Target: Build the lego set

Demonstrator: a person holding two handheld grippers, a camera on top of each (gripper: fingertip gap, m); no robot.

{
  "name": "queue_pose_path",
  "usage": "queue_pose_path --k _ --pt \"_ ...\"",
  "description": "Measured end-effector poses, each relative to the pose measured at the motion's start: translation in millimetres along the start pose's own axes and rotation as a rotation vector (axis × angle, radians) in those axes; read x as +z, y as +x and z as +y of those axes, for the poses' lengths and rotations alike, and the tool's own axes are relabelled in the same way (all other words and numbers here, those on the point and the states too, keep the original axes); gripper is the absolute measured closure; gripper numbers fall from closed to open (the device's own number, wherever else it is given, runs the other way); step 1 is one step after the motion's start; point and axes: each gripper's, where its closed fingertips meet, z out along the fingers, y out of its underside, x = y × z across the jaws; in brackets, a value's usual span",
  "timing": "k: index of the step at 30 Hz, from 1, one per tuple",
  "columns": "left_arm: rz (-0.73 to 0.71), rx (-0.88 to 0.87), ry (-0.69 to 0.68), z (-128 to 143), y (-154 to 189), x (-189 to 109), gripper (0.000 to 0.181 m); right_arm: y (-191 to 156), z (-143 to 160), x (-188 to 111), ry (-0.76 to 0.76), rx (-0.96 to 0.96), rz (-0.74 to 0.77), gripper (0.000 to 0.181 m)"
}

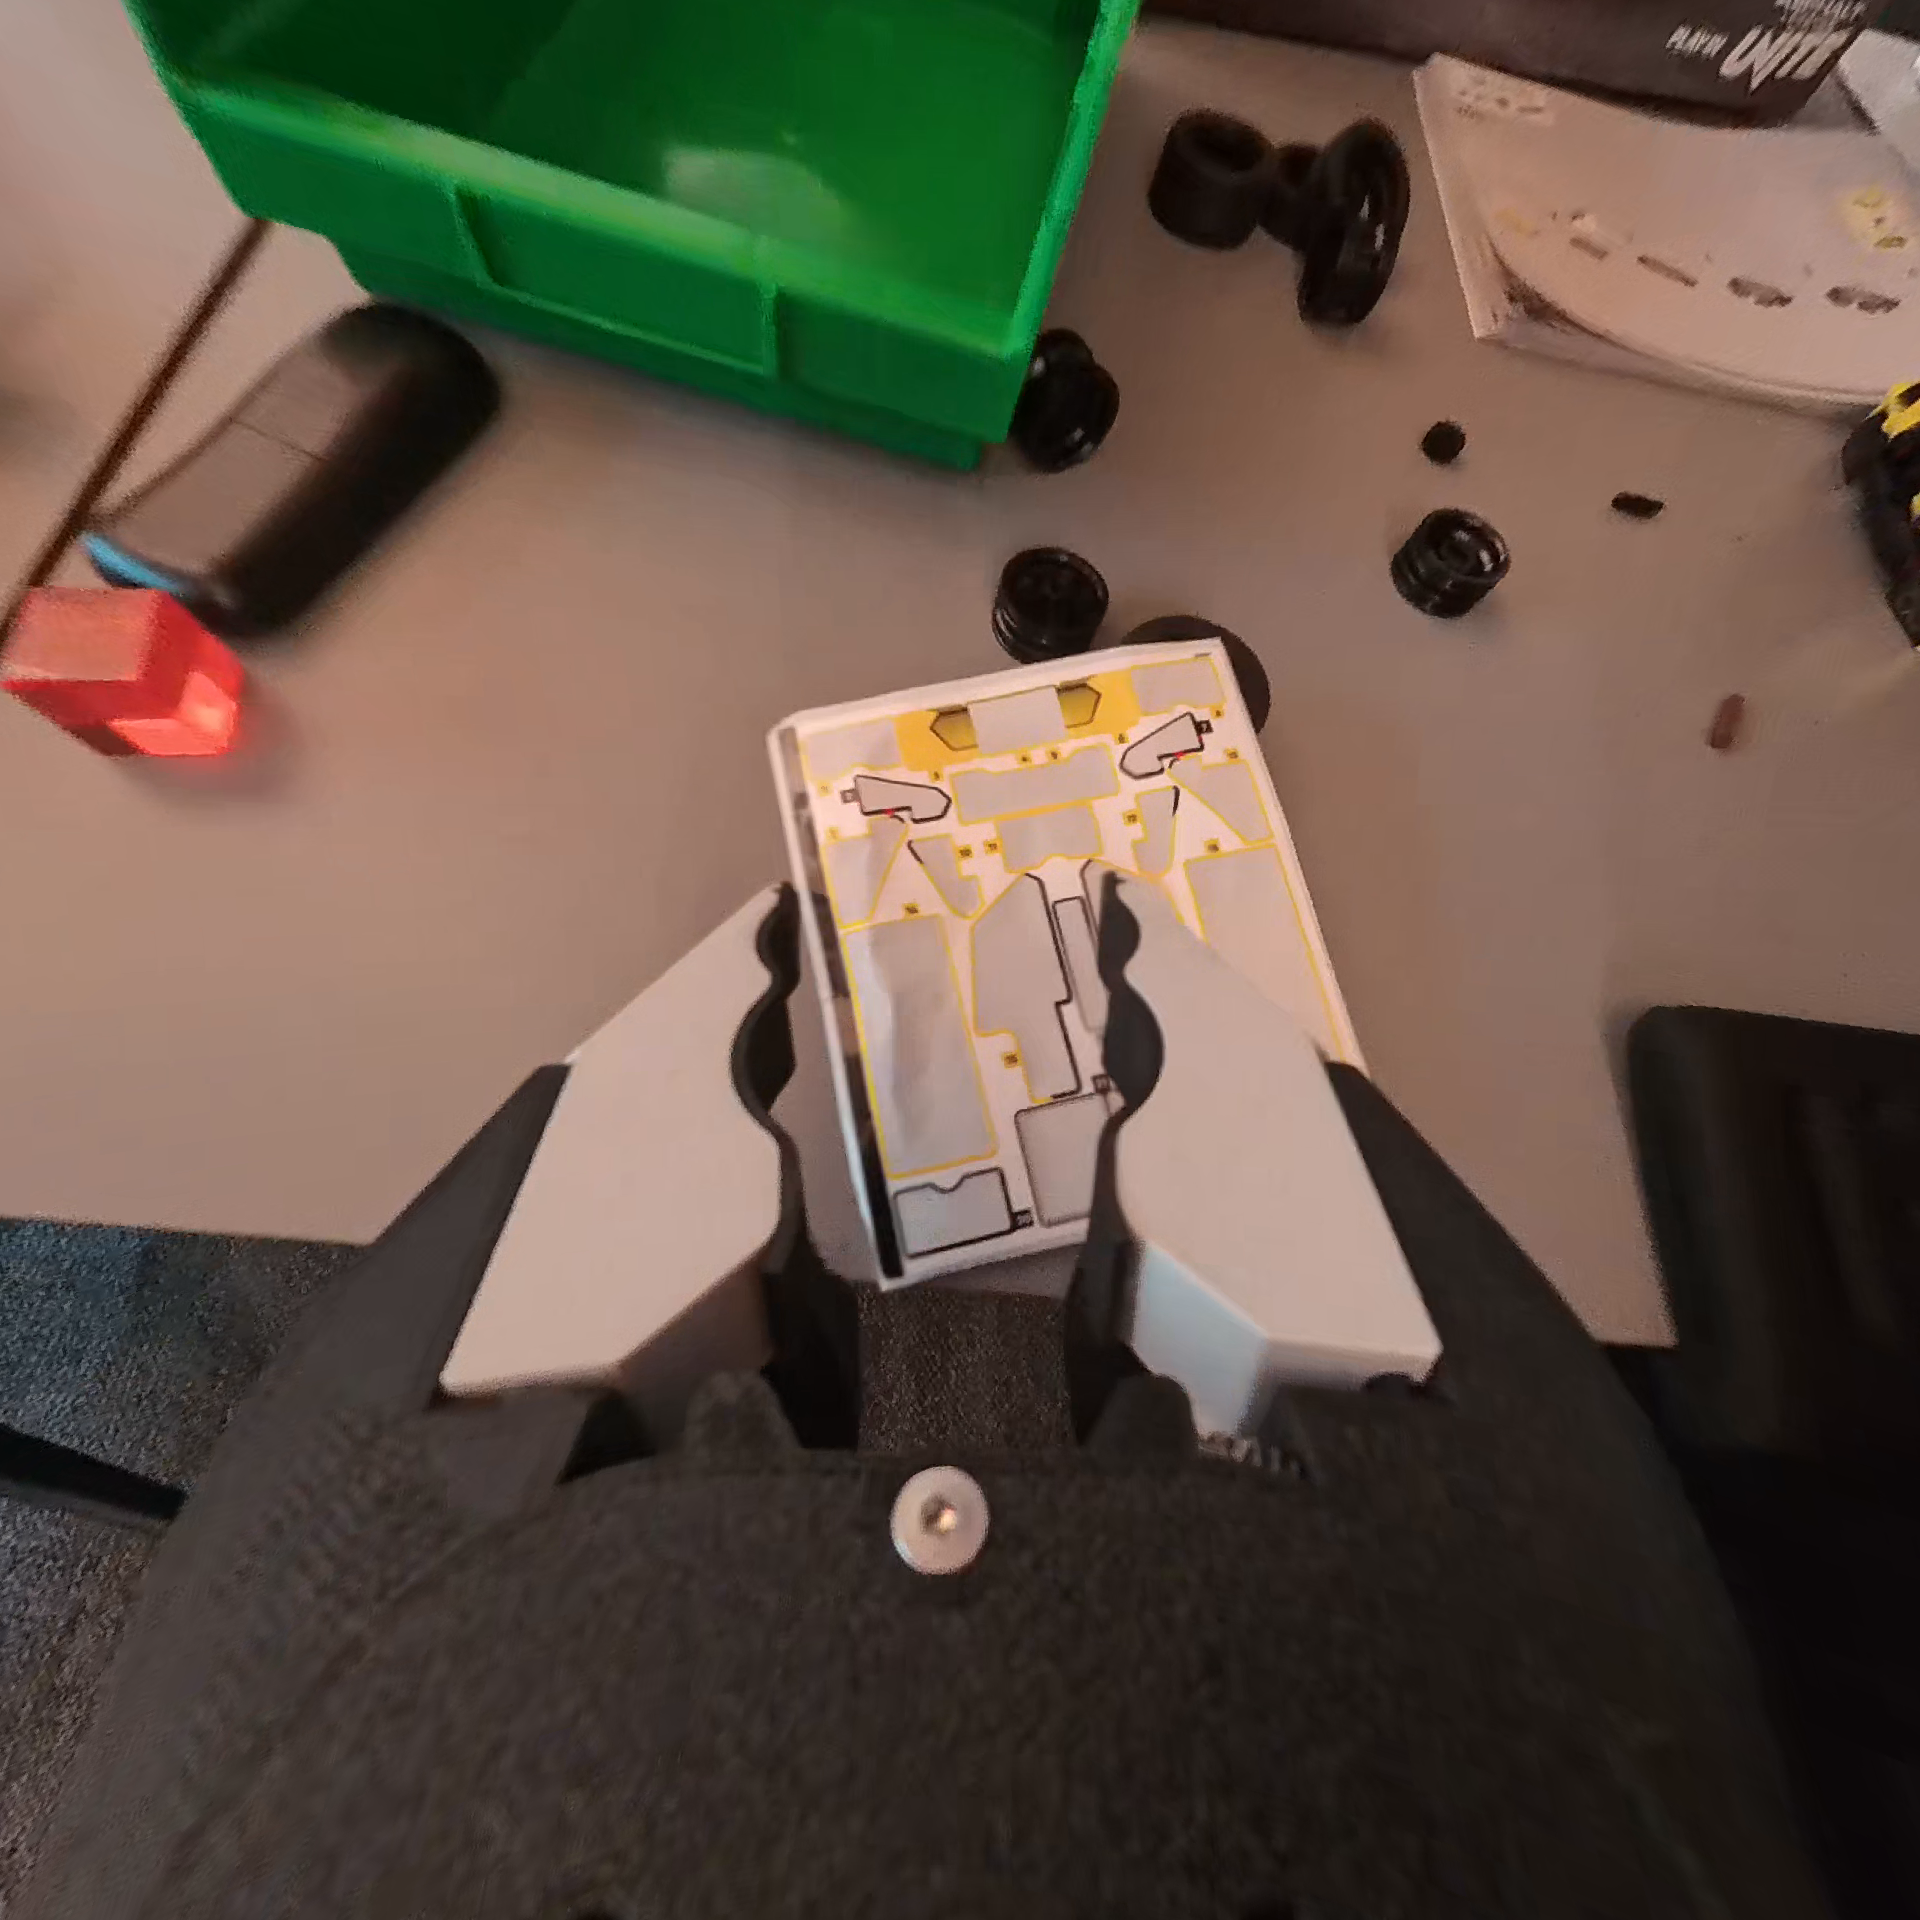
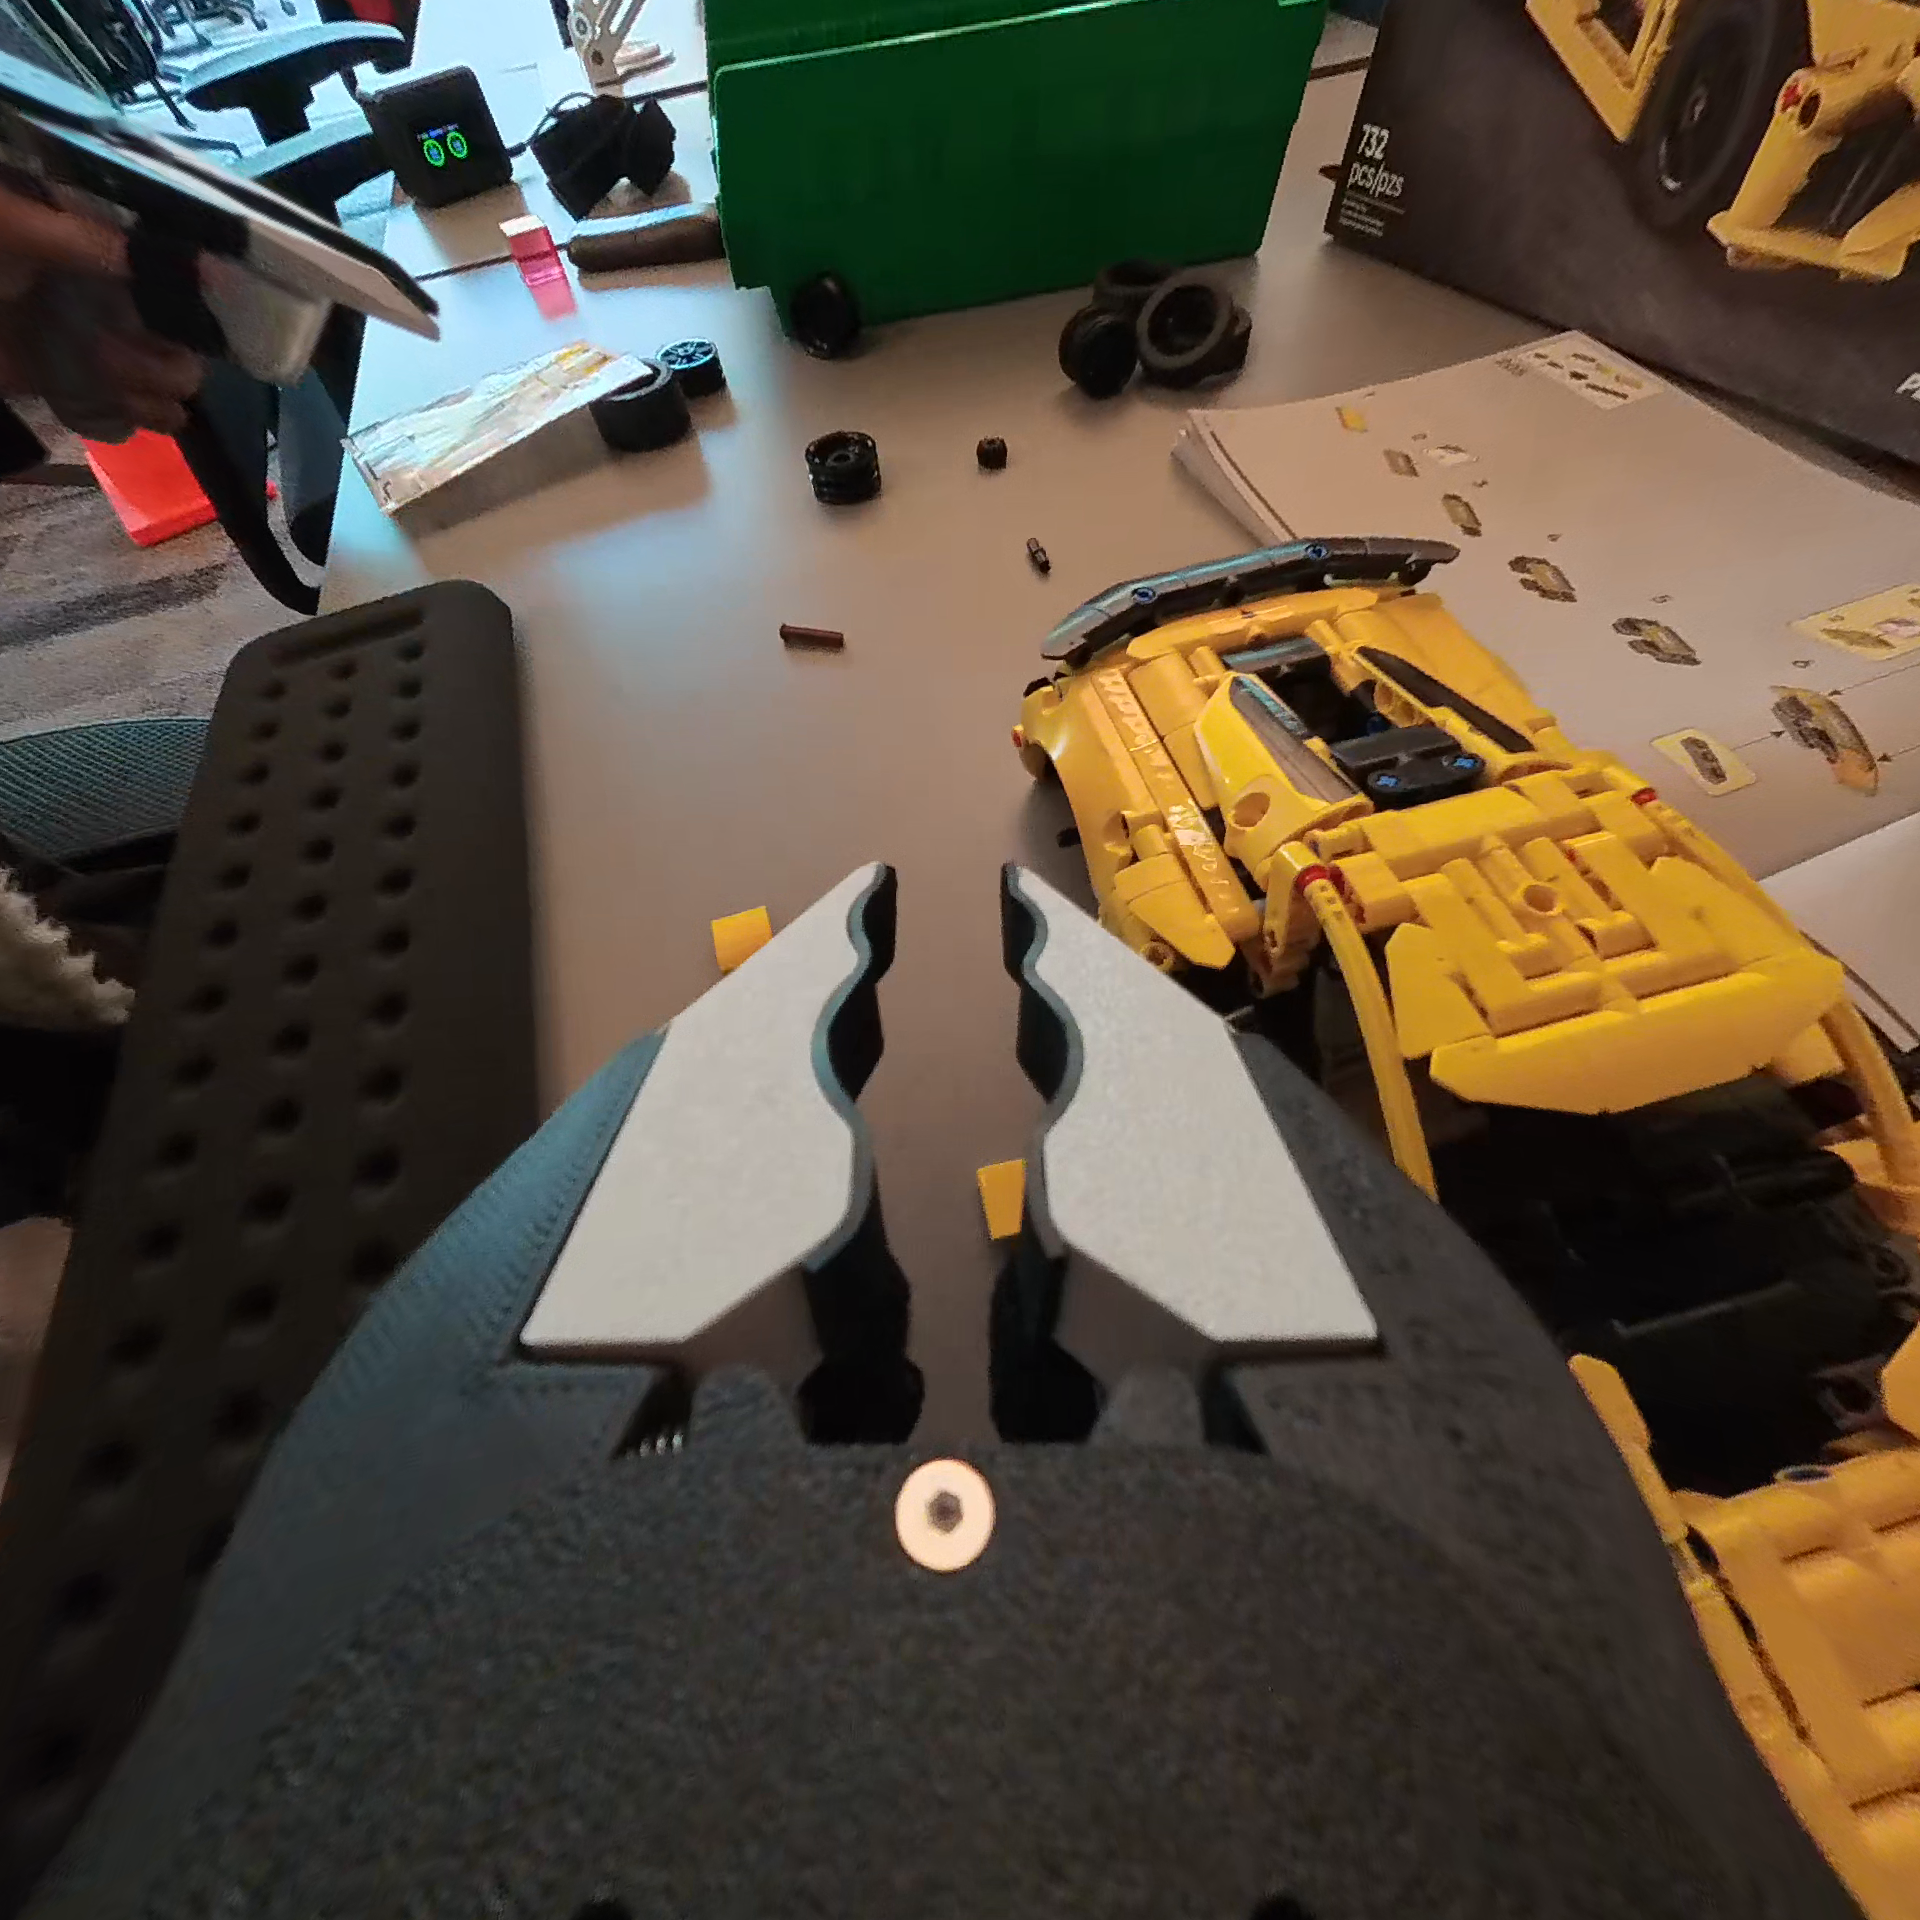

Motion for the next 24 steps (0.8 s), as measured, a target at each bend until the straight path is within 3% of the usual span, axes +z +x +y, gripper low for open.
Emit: queue_pose_path --k 4,9,14,18,22,24 --pt "-0.054 -0.017 -0.082 12.5 -8.1 24.1 0.098 -2.4 3.2 1.1 -0.015 -0.008 -0.01 0.161" --pt "0.115 -0.085 -0.089 -2.3 29.9 26.1 0.088 -4.4 8.1 4.6 -0.04 -0.013 -0.021 0.162" --pt "-0.098 0.179 -0.14 1.9 68.0 32.2 0.087 -3.1 11.5 7.5 -0.057 -0.015 -0.018 0.163" --pt "-0.196 0.246 -0.077 -5.8 94.4 37.9 0.087 -2.9 16.1 9.3 -0.074 -0.007 -0.023 0.163" --pt "-0.3 0.217 -0.067 -10.9 66.1 37.5 0.084 -3.6 16.3 9.4 -0.078 -0.011 -0.023 0.163" --pt "-0.28 0.135 -0.057 -13.0 46.2 34.2 0.079 -3.8 16.0 8.7 -0.077 -0.015 -0.021 0.163"
